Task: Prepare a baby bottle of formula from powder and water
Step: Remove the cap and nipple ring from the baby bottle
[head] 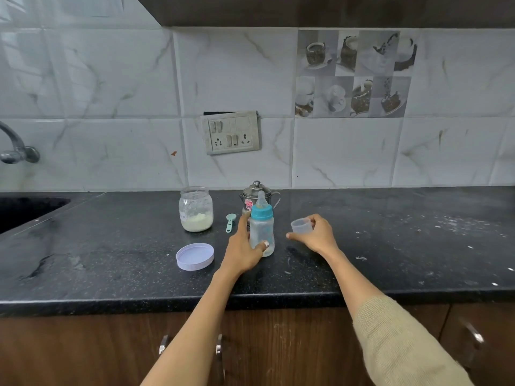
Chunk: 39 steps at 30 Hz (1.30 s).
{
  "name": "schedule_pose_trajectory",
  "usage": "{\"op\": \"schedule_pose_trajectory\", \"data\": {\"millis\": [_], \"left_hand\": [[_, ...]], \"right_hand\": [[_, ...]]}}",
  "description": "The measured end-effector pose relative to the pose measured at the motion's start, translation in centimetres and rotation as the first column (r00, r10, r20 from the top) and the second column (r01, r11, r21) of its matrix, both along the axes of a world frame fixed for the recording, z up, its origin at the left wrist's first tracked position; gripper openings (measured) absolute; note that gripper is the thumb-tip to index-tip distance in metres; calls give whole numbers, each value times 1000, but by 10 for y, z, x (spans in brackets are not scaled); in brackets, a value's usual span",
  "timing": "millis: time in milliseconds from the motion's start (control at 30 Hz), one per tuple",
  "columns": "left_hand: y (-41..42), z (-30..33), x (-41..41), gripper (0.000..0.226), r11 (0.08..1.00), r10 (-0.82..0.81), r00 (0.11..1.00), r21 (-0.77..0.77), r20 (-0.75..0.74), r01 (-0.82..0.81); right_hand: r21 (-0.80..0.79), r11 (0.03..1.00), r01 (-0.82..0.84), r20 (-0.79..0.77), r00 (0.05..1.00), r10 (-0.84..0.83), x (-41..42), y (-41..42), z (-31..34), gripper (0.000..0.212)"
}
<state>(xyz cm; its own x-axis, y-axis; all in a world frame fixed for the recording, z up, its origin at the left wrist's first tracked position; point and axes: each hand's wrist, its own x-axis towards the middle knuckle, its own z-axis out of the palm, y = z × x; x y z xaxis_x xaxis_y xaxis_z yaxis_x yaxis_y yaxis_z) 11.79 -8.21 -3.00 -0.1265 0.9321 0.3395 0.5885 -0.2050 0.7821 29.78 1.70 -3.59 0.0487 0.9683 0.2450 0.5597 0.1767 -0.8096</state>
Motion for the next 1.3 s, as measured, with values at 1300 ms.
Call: {"op": "schedule_pose_trajectory", "data": {"millis": [1300], "left_hand": [[-2, 0, -2, 80, 1000, 5, 999, 3, 53, -5]], "right_hand": [[-358, 781, -511, 458, 633, 624, -77, -35, 156, 39]]}}
